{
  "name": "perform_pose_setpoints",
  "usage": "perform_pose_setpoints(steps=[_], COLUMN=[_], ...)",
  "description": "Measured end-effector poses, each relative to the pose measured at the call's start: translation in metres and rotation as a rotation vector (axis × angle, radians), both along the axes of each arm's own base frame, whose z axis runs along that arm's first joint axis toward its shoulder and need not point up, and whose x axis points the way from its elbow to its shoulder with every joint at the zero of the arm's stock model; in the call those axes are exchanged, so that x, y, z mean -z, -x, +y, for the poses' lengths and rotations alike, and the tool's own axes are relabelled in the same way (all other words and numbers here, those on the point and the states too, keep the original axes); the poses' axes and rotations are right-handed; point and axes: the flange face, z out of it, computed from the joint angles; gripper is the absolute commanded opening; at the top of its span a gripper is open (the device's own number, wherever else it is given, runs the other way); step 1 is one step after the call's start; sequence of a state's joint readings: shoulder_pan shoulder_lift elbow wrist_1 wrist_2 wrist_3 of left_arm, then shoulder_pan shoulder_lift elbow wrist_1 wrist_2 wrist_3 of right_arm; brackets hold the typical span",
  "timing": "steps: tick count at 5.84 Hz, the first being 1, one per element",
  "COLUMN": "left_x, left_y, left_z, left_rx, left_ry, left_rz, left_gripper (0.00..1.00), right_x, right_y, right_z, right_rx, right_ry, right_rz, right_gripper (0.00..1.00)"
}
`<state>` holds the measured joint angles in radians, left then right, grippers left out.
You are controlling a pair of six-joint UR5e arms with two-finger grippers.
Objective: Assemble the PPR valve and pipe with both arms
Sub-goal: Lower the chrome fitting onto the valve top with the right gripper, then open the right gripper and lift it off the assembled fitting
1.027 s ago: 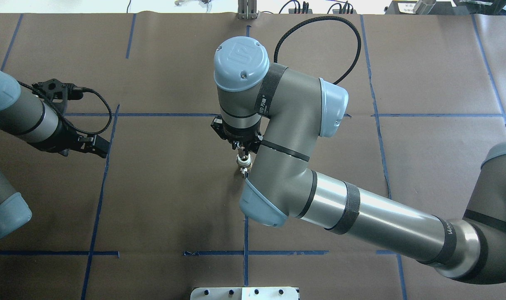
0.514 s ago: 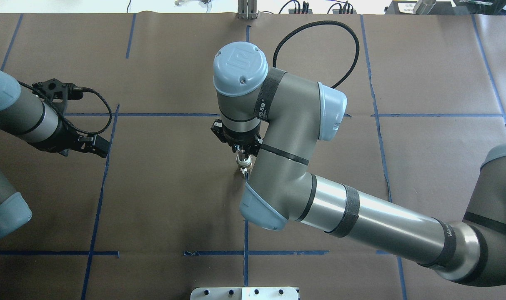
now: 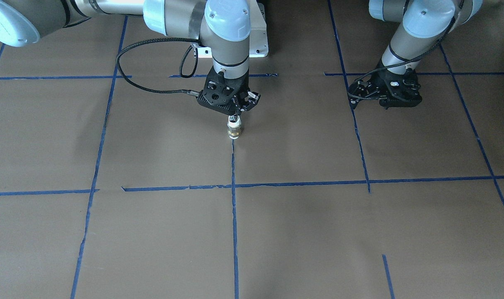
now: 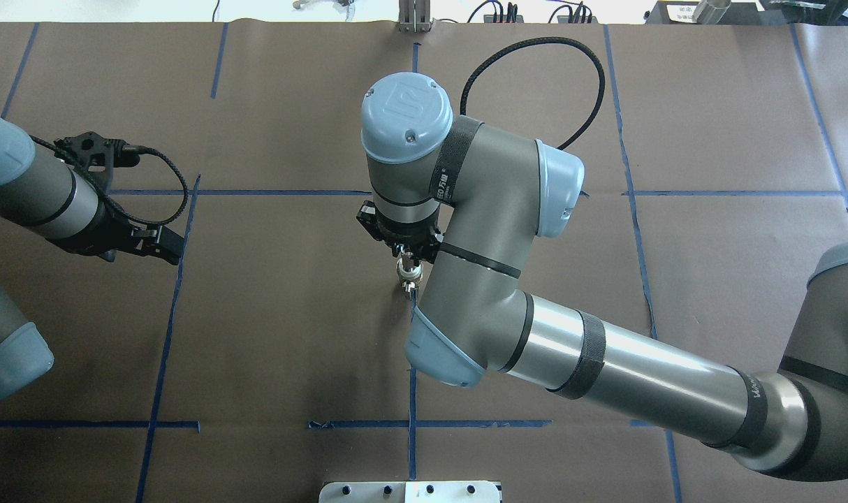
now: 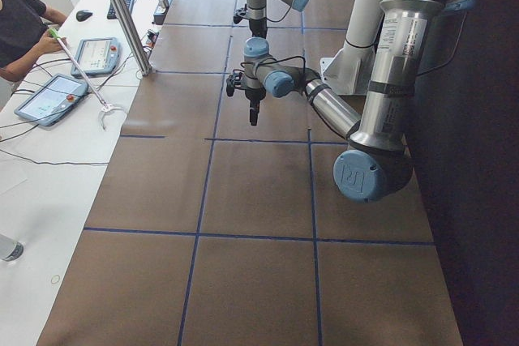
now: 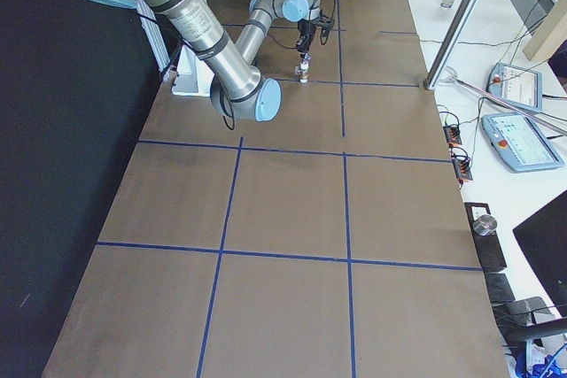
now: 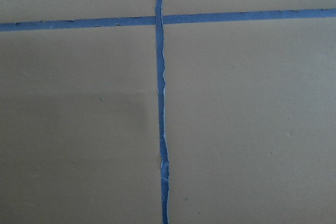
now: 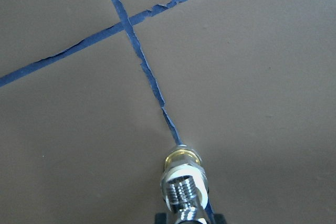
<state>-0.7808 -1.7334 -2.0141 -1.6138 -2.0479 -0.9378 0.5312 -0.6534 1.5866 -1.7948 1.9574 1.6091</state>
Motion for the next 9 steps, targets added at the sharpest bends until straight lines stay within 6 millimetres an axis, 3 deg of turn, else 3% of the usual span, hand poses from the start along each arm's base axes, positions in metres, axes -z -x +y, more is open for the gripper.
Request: perform_pose_setpoints(steps=[6, 7, 8, 9], left_x=[0.0008, 0.0016, 0.0022, 0.0025], left_y=[0.0000, 0.0002, 0.0006, 0.0013], left_z=[0.0000, 0.0002, 0.0006, 0.0012], left_rx=[0.001, 0.002, 0.002, 0.002], left_ry=[0.000, -0.001, -0.002, -0.002], left_rz=[0.001, 0.003, 0.004, 0.004], left_gripper=[1.00, 1.00, 1.00, 1.00], right_x=[-0.0007, -0.0017, -0.0040, -0.0059], right_y=[-0.0010, -0.0008, 0.0008, 0.0022], right_z=[0.0009, 0.0008, 0.0023, 0.0039], right_rx=[0.000, 0.001, 0.004, 0.007], right_ry=[-0.002, -0.002, 0.000, 0.000], right_rz=[-0.002, -0.001, 0.002, 0.003], right_gripper=[0.02, 0.08, 0.63, 0.99])
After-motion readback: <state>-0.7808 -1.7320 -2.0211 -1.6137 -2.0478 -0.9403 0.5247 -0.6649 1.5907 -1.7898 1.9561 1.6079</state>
